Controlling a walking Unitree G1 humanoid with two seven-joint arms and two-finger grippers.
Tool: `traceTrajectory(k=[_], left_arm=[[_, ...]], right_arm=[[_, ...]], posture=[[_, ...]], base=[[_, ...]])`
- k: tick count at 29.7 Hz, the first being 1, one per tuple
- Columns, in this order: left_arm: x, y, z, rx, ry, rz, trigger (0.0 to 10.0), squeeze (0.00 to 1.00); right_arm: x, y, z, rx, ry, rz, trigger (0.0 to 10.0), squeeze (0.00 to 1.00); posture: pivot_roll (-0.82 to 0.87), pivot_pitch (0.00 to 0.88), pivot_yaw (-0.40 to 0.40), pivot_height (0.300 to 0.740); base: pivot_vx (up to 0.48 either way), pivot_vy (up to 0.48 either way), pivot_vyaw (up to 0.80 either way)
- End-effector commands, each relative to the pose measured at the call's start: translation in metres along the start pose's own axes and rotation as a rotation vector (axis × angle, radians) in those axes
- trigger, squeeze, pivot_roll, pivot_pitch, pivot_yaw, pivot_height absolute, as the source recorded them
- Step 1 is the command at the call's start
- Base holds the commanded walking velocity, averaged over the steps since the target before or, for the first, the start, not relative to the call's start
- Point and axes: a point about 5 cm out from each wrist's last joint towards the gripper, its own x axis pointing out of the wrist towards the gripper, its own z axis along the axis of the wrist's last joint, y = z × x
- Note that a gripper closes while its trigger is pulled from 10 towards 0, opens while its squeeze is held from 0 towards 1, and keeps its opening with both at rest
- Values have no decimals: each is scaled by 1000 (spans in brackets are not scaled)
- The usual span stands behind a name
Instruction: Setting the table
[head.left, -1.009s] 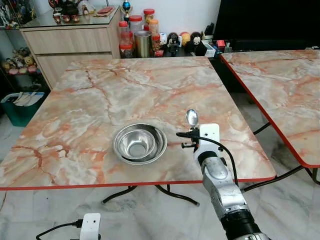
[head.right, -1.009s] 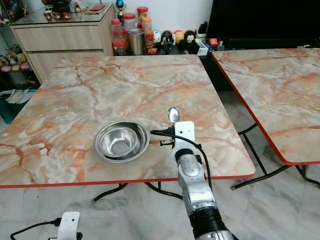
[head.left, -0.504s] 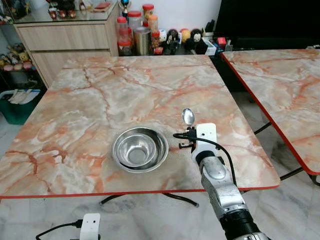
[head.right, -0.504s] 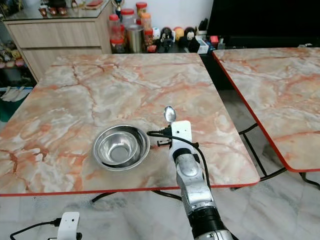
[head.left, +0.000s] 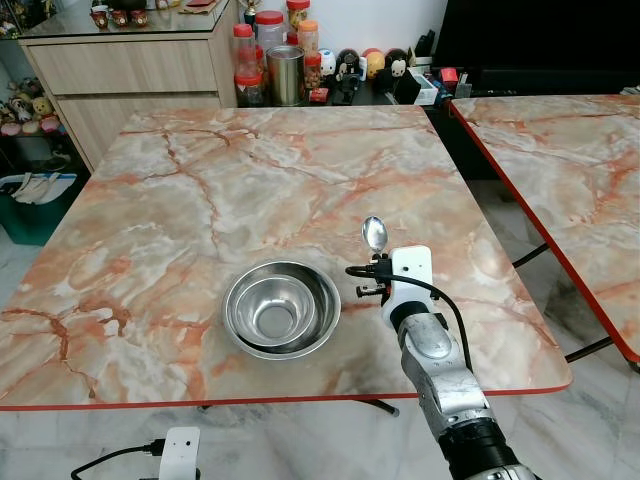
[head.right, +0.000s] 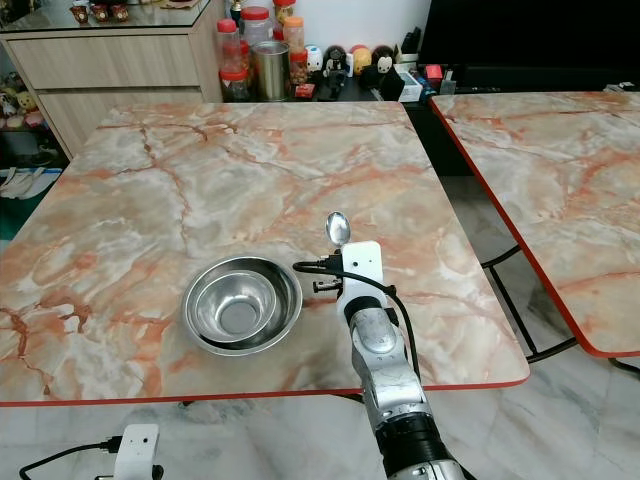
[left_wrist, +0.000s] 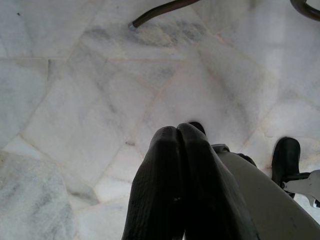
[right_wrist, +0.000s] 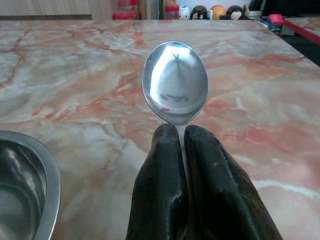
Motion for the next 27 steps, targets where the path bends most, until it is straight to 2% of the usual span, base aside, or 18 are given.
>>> traceTrajectory(k=[1,27], left_arm=[[-1,2,-6,3,24,10,10000,0],[-1,2,-8,-3,24,7,10000,0]], right_arm=[[0,0,4,13,-19,2,10000,0],[-1,4,6,-10,-33,16,10000,0]], posture=[[-82,34,5,740],[-81,41,2,740]], base=[[259,0,0],[310,0,0]])
